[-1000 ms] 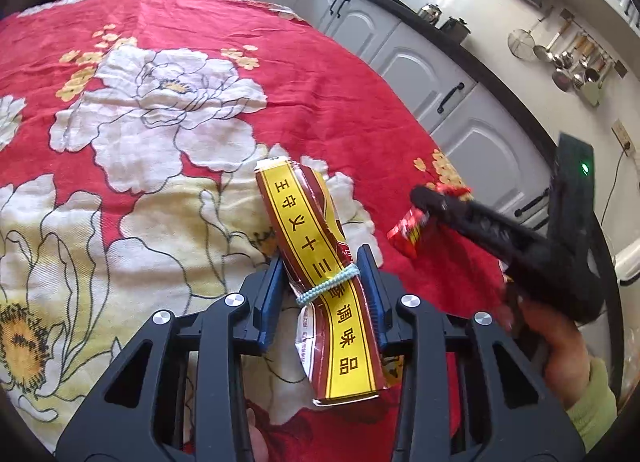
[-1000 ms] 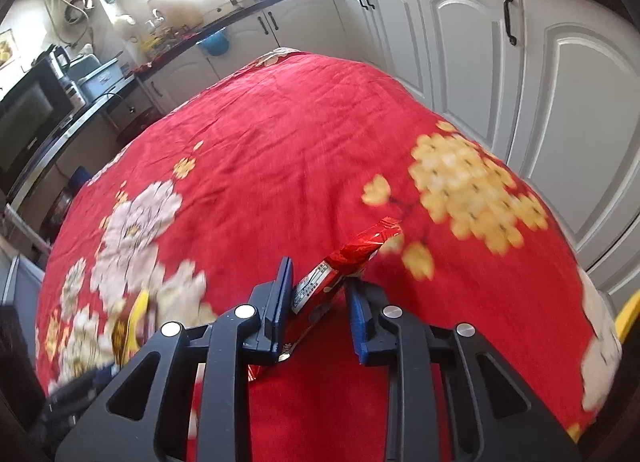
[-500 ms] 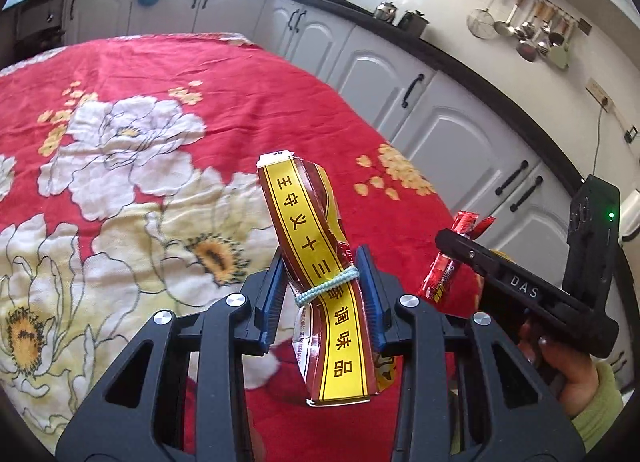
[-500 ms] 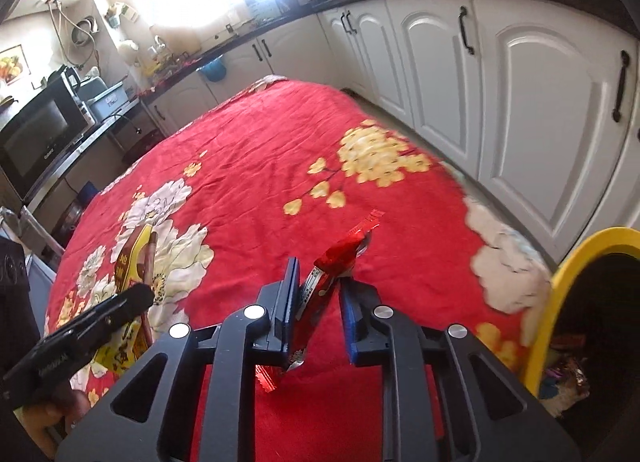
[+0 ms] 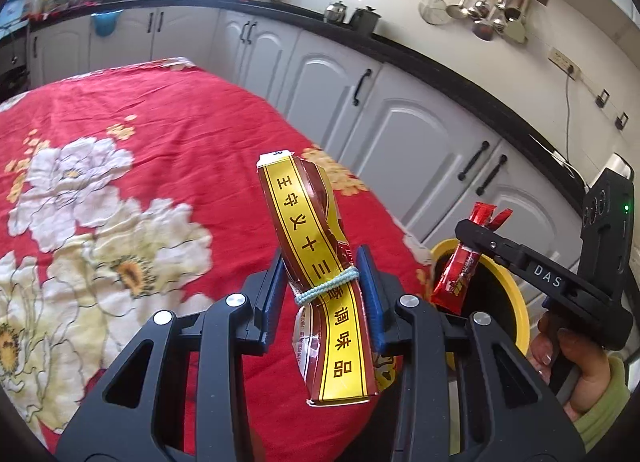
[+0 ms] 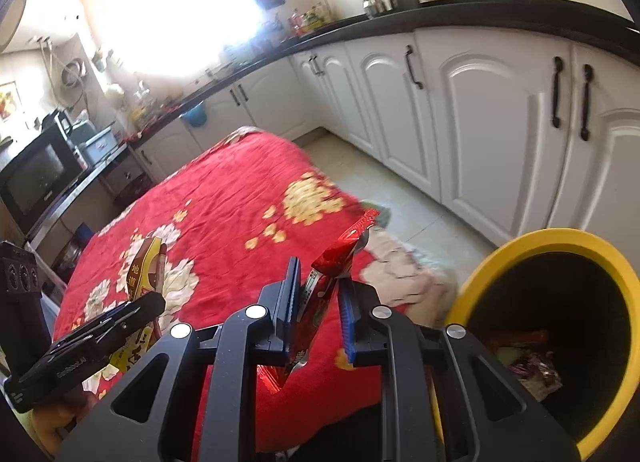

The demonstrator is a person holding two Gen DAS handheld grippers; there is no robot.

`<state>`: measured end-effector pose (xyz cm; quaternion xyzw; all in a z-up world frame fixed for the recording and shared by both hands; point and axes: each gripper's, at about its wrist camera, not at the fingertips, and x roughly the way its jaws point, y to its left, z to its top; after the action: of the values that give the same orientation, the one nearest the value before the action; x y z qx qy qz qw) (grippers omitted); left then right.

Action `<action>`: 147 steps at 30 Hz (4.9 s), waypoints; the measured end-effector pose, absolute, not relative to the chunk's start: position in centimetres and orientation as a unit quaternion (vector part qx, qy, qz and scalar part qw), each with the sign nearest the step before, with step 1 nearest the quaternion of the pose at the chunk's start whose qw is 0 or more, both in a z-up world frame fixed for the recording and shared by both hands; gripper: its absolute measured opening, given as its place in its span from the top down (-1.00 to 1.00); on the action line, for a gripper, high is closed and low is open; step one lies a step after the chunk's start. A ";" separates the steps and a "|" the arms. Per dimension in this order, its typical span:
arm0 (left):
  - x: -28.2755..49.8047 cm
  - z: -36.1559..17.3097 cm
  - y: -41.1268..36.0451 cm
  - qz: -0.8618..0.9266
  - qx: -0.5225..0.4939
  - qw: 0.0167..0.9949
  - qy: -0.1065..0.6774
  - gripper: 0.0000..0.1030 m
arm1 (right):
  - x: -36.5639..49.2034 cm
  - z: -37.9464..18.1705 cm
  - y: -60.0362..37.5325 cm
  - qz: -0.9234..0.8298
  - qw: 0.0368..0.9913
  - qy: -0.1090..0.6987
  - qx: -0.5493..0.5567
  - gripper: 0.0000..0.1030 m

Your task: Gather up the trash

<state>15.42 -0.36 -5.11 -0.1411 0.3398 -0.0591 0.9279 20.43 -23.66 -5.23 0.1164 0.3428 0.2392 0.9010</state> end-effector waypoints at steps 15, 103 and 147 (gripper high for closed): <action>16.4 -3.7 -6.5 -0.109 -0.109 0.931 0.332 0.47 | 18.5 -4.8 -31.3 0.184 0.920 0.320 0.132 0.66; 23.4 -11.4 -22.9 -0.211 -0.019 0.878 0.429 -0.15 | 15.0 -13.3 -42.6 0.060 0.911 0.377 0.155 0.11; 10.1 -1.5 -8.5 -0.113 -0.022 0.956 0.270 -0.79 | 2.7 -3.1 -32.3 0.052 0.983 0.175 0.025 -0.87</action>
<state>10.14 -8.49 -1.53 -0.0222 0.2701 -0.1129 0.9559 2.69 -32.32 -3.15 0.0248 0.1745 0.0522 0.9830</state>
